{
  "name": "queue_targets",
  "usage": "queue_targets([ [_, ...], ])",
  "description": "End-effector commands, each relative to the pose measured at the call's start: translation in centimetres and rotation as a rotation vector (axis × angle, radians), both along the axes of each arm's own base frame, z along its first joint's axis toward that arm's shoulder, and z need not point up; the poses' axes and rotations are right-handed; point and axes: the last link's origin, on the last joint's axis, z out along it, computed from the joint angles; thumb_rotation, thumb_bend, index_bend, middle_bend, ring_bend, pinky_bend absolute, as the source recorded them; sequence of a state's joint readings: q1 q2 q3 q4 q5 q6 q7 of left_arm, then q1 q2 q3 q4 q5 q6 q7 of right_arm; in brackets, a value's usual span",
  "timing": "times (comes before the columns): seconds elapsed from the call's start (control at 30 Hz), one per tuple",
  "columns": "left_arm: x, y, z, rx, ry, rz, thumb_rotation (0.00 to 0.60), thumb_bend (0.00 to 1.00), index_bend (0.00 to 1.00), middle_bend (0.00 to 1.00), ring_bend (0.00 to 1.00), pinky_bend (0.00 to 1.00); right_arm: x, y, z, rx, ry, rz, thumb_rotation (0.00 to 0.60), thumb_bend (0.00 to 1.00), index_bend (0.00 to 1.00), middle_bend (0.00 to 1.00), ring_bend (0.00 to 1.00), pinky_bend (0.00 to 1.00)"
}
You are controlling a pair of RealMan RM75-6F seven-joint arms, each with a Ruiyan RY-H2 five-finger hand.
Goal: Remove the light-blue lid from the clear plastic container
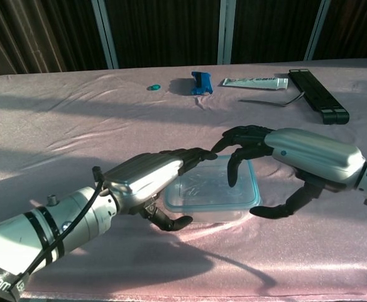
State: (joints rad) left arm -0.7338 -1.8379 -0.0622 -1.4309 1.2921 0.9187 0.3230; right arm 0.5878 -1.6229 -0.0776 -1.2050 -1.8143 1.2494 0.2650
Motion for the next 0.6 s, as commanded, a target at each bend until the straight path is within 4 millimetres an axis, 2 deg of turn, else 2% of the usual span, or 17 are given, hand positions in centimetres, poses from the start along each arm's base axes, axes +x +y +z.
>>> queue_targets([
  [0.03,-0.1,0.0,0.0,-0.001,0.001,0.000,0.600,0.32,0.00,0.62,0.52,0.43,0.0,-0.1,0.1,-0.004,-0.001,-0.001,0.600,0.39,0.56,0.26,0.08,0.11],
  [0.6,-0.4,-0.4,-0.1,0.006,0.014,-0.028,0.600,0.33,0.00,0.64,0.53,0.45,0.7,-1.0,1.2,-0.041,-0.015,0.001,0.600,0.39,0.57,0.26,0.08,0.11],
])
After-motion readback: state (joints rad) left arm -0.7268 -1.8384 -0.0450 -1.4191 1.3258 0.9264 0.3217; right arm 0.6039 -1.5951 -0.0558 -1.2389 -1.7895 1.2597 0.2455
